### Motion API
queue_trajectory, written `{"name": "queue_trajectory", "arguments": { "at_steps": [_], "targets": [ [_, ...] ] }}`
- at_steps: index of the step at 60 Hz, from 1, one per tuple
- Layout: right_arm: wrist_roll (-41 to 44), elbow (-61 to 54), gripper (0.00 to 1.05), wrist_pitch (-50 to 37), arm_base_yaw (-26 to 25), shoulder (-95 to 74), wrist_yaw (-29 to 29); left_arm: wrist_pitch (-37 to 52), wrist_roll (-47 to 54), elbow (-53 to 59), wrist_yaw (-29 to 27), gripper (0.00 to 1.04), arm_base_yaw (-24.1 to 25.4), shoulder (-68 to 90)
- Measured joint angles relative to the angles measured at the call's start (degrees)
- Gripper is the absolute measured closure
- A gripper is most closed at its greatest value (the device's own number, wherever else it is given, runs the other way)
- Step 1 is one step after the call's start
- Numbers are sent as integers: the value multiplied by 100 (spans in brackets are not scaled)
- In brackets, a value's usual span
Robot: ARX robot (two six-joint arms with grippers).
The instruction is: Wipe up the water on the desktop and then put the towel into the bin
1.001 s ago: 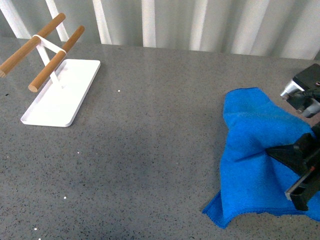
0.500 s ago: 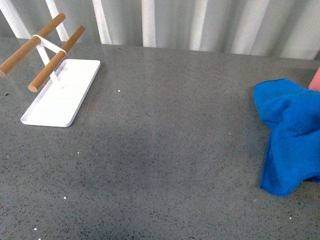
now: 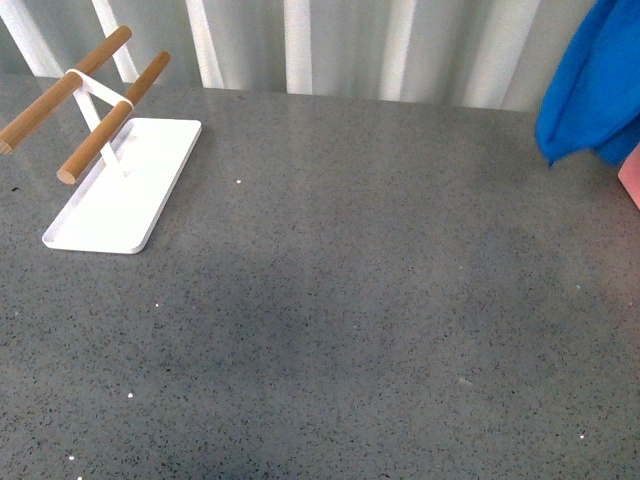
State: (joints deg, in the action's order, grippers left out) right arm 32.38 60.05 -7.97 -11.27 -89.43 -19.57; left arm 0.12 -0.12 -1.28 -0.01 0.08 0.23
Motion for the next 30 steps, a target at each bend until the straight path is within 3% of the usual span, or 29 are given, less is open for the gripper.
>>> {"name": "queue_trajectory", "arguments": {
  "at_steps": [16, 30],
  "targets": [
    [142, 317, 102, 431, -1156, 756, -431, 0, 0, 0, 0, 7, 0, 0],
    [256, -120, 102, 511, -2238, 726, -804, 0, 0, 0, 0, 7, 0, 0]
  ]
}}
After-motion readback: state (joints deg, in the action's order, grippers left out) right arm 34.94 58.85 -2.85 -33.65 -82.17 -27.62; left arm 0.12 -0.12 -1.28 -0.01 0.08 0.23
